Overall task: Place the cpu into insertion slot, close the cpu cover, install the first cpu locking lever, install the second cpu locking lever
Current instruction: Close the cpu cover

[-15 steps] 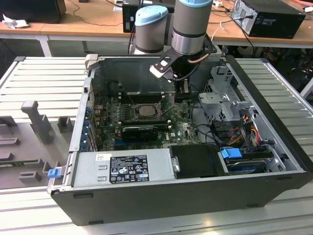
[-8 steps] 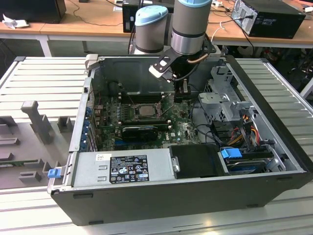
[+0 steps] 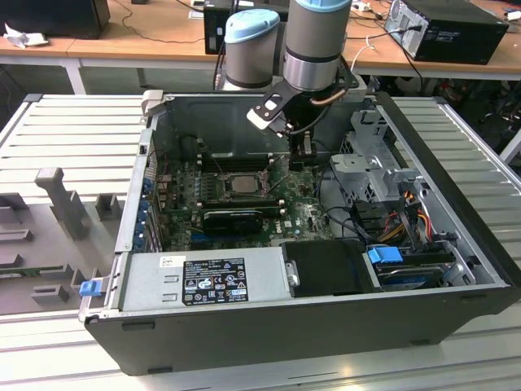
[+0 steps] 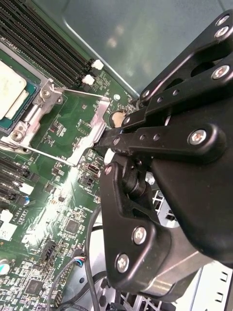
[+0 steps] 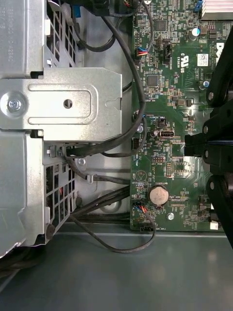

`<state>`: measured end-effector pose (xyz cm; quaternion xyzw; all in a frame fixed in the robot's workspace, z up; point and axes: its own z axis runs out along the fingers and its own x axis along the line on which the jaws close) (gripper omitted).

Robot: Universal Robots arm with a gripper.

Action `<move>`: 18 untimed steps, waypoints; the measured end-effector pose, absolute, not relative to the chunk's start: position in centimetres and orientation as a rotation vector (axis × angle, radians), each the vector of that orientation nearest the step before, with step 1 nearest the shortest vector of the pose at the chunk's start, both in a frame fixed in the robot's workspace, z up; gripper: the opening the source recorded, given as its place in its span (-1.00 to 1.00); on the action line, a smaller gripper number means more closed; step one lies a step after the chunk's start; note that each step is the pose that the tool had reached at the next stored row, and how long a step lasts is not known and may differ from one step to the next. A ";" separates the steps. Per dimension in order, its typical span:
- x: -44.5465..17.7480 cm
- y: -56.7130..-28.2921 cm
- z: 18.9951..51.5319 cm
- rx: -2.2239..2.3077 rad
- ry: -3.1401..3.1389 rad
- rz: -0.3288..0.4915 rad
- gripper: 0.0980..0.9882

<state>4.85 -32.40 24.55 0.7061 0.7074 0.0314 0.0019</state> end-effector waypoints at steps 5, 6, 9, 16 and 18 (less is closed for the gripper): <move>4.7 -32.4 24.6 2.216 2.220 0.098 -0.98; 4.7 -32.4 24.6 2.216 2.219 0.099 -0.98; 4.7 -32.4 24.6 2.216 2.219 0.099 -0.98; 3.7 -32.4 24.6 2.216 2.220 0.099 -0.98; 3.5 -32.4 24.6 2.216 2.219 0.099 -0.98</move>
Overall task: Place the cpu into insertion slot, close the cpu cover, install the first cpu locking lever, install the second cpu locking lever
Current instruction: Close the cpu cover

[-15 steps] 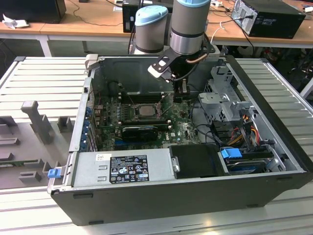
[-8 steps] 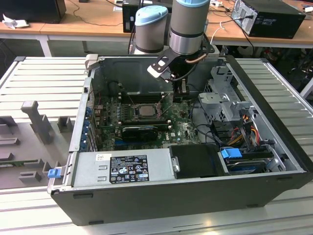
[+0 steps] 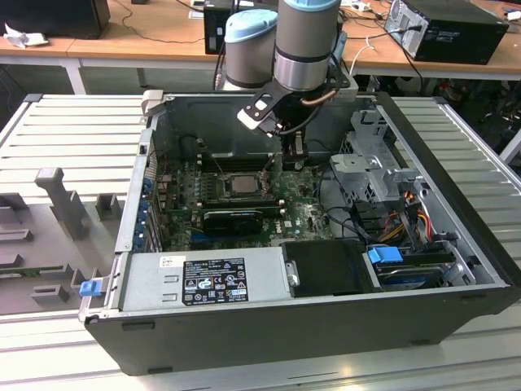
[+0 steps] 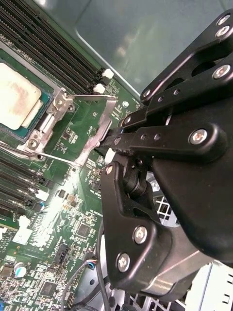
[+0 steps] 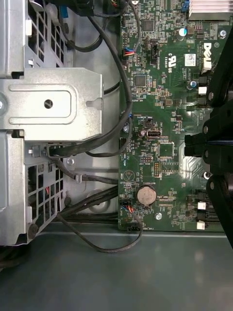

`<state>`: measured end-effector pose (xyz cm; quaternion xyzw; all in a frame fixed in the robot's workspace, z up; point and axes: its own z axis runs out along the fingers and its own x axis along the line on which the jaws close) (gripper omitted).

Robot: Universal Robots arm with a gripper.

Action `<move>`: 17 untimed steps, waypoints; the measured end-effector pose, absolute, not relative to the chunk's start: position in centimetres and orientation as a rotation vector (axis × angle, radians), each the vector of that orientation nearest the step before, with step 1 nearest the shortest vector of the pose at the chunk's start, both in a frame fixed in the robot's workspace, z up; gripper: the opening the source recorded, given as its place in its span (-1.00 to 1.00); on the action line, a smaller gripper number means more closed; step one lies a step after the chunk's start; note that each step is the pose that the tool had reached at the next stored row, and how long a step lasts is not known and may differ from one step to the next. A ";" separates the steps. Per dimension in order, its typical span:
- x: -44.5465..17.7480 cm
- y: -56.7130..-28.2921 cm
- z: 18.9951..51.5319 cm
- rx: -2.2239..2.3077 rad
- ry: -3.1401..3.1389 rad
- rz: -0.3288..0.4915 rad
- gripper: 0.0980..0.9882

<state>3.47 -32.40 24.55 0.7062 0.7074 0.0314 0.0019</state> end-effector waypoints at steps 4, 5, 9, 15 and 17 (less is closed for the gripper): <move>3.3 -32.4 24.6 2.216 2.219 0.099 -0.98; 3.2 -32.4 24.6 2.216 2.220 0.098 -0.98; 3.0 -32.4 24.6 2.216 2.220 0.098 -0.98; 2.8 -32.4 24.6 2.216 2.220 0.098 -0.98; 2.7 -32.4 24.6 2.216 2.220 0.099 -0.98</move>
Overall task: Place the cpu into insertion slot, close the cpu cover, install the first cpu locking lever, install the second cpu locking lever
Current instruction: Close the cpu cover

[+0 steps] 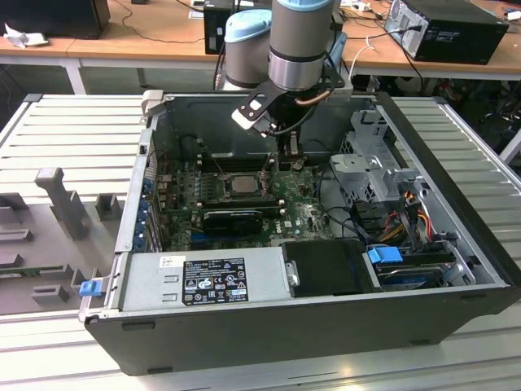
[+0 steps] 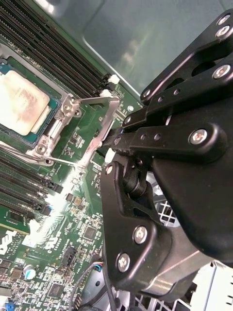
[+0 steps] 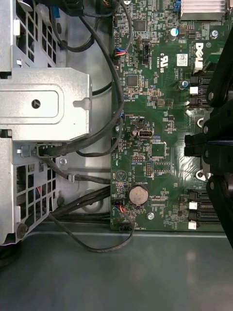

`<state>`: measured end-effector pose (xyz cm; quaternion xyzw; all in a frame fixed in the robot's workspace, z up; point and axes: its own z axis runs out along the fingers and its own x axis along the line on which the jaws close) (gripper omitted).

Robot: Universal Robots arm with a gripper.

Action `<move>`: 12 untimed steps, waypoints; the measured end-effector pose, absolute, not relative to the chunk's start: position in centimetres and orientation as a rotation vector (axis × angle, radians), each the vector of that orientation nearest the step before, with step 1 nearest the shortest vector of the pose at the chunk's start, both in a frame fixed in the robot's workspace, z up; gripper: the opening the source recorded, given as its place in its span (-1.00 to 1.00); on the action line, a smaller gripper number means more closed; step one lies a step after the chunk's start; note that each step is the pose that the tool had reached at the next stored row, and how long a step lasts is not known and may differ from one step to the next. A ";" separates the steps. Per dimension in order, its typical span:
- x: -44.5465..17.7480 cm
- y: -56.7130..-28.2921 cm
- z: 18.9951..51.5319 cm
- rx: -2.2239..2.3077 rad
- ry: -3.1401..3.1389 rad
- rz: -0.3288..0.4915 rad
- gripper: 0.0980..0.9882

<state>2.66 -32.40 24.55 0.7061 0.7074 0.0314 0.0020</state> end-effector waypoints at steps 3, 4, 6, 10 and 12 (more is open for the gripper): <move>2.3 -32.4 24.6 2.216 2.220 0.099 -0.98; 2.2 -32.4 24.6 2.216 2.220 0.099 -0.98; 2.0 -32.4 24.6 2.215 2.220 0.098 -0.98; 1.5 -32.4 24.6 2.216 2.220 0.099 -0.98; 0.8 -32.4 24.5 2.216 2.220 0.099 -0.98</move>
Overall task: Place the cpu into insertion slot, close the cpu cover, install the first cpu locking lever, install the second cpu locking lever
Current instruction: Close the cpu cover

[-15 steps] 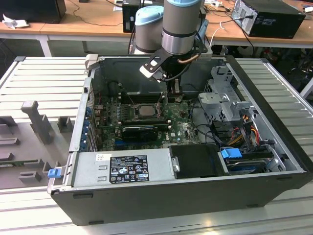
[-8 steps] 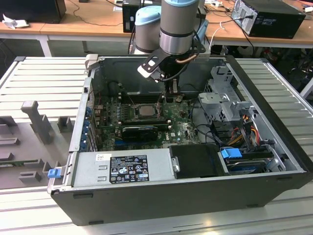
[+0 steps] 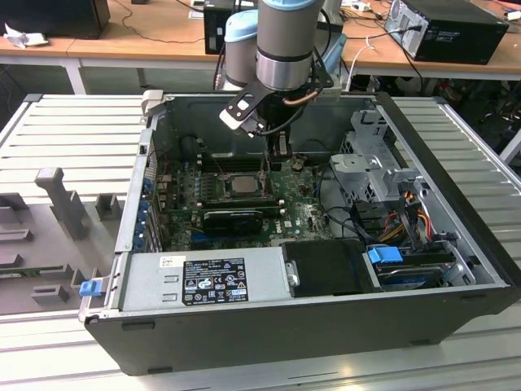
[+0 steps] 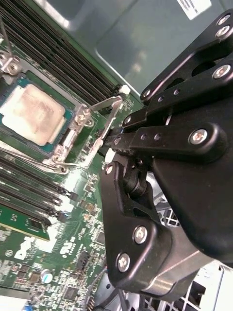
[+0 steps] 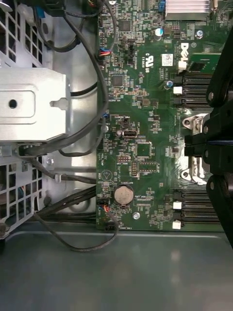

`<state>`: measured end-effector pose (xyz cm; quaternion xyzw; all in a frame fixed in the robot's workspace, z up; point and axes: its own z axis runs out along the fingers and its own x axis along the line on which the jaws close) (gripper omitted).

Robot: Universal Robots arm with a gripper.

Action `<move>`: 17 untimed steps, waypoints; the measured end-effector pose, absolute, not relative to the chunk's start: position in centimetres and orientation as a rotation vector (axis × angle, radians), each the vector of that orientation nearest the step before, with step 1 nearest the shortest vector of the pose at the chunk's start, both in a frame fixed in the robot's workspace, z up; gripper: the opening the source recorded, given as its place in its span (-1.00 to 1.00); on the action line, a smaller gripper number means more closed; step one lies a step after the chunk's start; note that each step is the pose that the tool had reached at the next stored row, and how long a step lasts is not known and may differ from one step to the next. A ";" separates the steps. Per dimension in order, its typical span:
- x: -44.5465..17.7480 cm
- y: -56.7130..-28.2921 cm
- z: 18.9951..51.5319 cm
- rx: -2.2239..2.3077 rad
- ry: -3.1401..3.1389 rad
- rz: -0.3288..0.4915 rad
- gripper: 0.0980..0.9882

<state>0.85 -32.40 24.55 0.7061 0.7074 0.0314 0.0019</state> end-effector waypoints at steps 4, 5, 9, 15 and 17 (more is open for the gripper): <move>0.4 -32.4 24.5 2.216 2.219 0.099 -0.98; 0.3 -32.4 24.4 2.216 2.220 0.099 -0.98; -0.1 -32.4 23.5 2.215 2.221 0.099 -0.98; -1.2 -32.4 22.6 2.216 2.227 0.090 -0.98; -2.0 -32.4 22.5 2.218 2.229 0.086 -0.98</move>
